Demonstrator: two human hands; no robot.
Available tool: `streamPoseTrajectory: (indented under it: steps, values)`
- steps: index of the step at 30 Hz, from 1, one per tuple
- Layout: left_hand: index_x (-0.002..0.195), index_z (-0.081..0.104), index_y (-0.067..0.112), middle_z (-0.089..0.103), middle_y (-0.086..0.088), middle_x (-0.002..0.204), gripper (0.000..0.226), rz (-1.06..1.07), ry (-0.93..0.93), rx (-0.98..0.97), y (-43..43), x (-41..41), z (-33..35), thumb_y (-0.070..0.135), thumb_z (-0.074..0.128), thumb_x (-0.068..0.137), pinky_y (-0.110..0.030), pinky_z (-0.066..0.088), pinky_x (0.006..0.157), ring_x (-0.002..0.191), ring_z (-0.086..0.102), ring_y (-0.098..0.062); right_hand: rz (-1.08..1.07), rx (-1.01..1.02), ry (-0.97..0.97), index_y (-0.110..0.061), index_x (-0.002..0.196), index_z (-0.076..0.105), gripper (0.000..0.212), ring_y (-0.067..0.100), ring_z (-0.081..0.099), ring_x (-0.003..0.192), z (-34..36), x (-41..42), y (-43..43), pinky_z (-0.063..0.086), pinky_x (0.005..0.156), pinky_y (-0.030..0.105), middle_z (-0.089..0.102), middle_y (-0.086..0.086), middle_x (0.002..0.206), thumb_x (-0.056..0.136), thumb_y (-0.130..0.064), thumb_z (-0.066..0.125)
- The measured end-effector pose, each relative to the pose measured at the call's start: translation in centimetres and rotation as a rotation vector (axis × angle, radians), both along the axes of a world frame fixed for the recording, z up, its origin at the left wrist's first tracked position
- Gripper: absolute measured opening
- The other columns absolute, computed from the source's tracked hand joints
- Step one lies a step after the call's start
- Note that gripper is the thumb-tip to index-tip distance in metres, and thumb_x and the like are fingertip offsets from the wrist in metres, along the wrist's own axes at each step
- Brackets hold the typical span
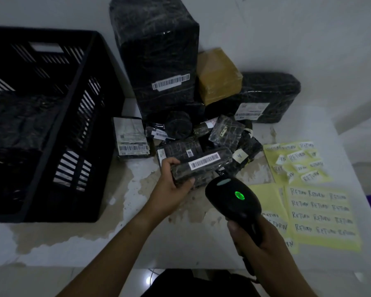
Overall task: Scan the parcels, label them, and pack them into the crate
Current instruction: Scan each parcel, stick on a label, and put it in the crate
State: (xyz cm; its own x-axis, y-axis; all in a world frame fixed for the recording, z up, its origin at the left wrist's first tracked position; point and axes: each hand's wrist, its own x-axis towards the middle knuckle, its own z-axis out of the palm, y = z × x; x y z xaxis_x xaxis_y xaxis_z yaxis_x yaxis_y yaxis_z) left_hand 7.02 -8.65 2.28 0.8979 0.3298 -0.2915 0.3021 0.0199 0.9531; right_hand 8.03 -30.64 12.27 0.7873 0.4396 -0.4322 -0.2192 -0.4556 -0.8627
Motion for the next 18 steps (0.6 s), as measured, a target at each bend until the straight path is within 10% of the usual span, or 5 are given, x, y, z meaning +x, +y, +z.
streamPoseTrajectory:
  steps: [18]
  values:
    - [0.12,0.038,0.03,0.058,0.003,0.099,0.045,0.012,-0.096,0.25,2.6,0.6,1.3,0.004,0.065,0.095,-0.017,0.047,0.063,0.069,0.057,0.001,-0.002,-0.031,-0.076,-0.041,0.064,0.059,0.034,0.007,0.046,0.045,3.2,-1.4,0.7,0.036,0.05,0.024,0.051,0.013,0.058,0.063,-0.074,0.05]
